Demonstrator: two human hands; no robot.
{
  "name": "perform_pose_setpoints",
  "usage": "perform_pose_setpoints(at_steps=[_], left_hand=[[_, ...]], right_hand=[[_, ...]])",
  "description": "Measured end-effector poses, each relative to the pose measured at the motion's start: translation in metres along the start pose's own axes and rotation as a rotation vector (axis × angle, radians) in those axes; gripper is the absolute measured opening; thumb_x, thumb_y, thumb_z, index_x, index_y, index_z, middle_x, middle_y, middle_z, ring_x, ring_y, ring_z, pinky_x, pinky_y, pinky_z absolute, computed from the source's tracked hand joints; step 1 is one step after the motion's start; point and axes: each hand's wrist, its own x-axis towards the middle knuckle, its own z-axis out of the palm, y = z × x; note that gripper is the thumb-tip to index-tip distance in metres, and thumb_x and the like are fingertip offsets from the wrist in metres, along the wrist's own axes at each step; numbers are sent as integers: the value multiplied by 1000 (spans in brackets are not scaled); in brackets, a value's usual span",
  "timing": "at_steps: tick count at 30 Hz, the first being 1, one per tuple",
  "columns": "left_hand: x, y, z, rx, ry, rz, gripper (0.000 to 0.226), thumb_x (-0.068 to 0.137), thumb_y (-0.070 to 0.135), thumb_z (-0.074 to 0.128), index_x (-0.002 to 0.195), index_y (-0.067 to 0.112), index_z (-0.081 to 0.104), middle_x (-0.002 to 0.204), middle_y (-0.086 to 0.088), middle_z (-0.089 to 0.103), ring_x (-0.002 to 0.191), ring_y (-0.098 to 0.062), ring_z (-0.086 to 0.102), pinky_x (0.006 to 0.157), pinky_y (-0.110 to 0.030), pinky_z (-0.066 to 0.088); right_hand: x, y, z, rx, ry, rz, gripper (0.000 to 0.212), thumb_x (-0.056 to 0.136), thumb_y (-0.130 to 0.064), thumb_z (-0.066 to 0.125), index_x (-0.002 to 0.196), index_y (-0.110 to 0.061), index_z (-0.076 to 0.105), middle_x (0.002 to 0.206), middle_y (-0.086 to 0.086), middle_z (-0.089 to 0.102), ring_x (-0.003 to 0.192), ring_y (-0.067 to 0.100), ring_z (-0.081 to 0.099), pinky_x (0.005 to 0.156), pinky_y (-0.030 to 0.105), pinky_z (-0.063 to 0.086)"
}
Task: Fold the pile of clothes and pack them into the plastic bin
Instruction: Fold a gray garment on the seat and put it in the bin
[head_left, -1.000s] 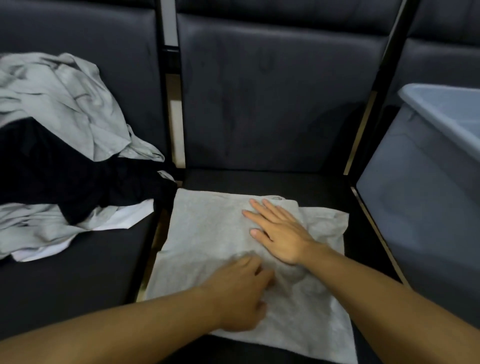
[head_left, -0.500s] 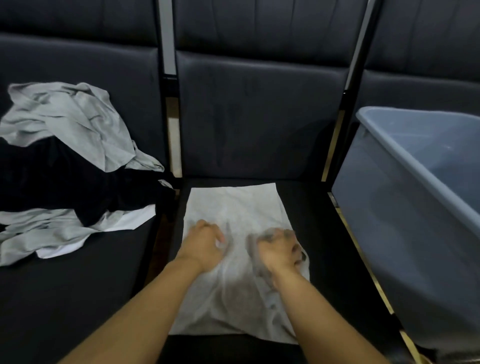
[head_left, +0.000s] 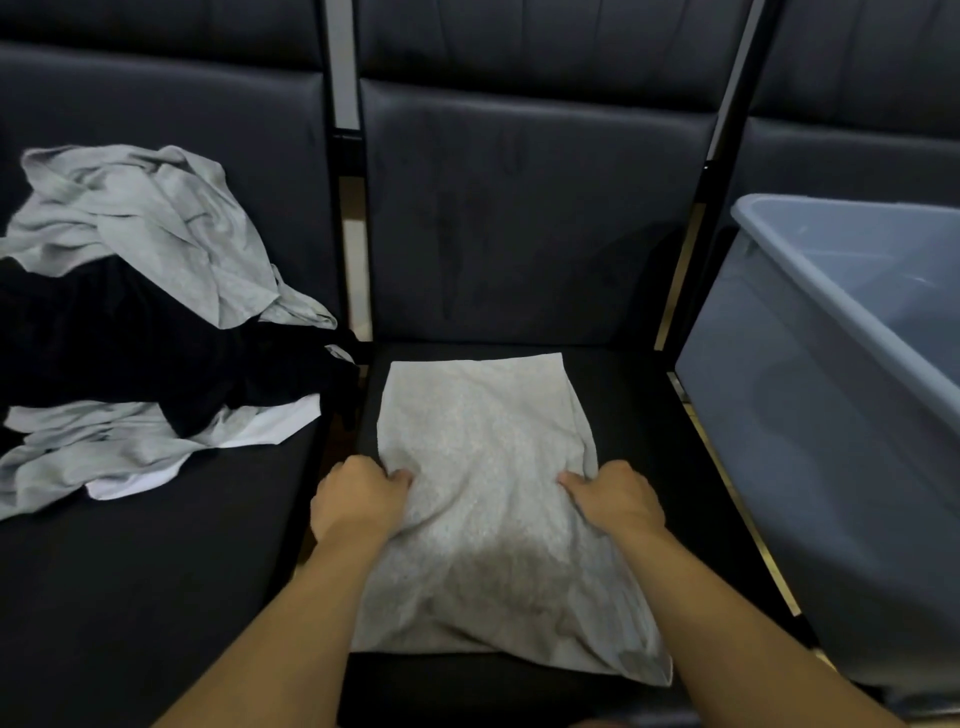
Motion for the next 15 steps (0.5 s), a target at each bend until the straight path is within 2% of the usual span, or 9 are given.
perform_pose_setpoints(at_steps=[2, 3, 4, 6, 8, 9, 11, 12, 15], left_hand=[[0, -1, 0, -76, 12, 37, 44, 87, 40, 68, 56, 13, 52, 61, -5, 54, 59, -24, 55, 53, -29, 42], [0, -2, -1, -159, 22, 29, 43, 87, 36, 68, 55, 12, 52, 56, -4, 51, 55, -21, 52, 52, -28, 40], [-1, -1, -2, -262, 31, 14, 43, 87, 33, 69, 54, 11, 52, 53, -2, 48, 51, -19, 47, 51, -28, 38], [-4, 1, -8, -482, 35, 13, 43, 89, 29, 70, 57, 6, 54, 53, 0, 45, 50, -14, 42, 54, -29, 39], [-9, 7, -18, -723, 33, 13, 33, 91, 29, 71, 71, 3, 66, 72, 7, 57, 62, -7, 51, 71, -31, 44], [-12, 10, -23, -848, 40, 8, 25, 91, 29, 71, 78, 8, 73, 93, 13, 63, 80, -2, 58, 83, -30, 45], [-18, 16, -35, -1054, 44, 46, 14, 93, 28, 69, 88, 18, 78, 123, 17, 64, 112, 1, 59, 98, -25, 41], [-22, 20, -40, -1120, 43, 82, 14, 95, 28, 67, 90, 19, 77, 123, 15, 66, 114, 1, 60, 99, -24, 41], [-31, 34, -53, -1057, 110, 207, 24, 99, 38, 60, 91, 19, 71, 83, 11, 66, 80, -3, 59, 81, -21, 46]], right_hand=[[0, 3, 2, 66, 34, -46, 47, 91, -57, 62, 79, -12, 61, 82, 6, 65, 77, 23, 63, 67, 32, 54], [1, 9, 4, 123, 60, -68, 48, 90, -57, 62, 73, -12, 62, 82, 7, 65, 81, 26, 64, 71, 36, 56], [0, 14, 7, 194, 94, -92, 49, 88, -58, 63, 65, -14, 60, 89, 6, 66, 91, 28, 64, 80, 40, 57], [-8, 22, 6, 384, 141, -141, 40, 85, -57, 68, 63, -26, 59, 121, -2, 58, 118, 24, 54, 101, 44, 49], [-20, 23, -1, 660, 144, -187, 24, 83, -54, 76, 77, -32, 69, 147, -20, 42, 135, 10, 42, 111, 39, 41], [-27, 22, -7, 782, 129, -221, 21, 83, -52, 77, 85, -32, 75, 152, -29, 37, 138, 3, 38, 112, 35, 39], [-36, 17, -18, 954, 132, -266, 20, 84, -46, 77, 93, -29, 81, 150, -35, 38, 136, -4, 39, 111, 32, 39], [-41, 12, -26, 1021, 132, -286, 19, 84, -45, 77, 95, -30, 82, 147, -33, 45, 135, -3, 44, 110, 33, 41], [-51, -1, -45, 1072, 125, -380, 31, 86, -46, 73, 105, -22, 79, 120, -11, 72, 113, 4, 65, 99, 33, 51]])
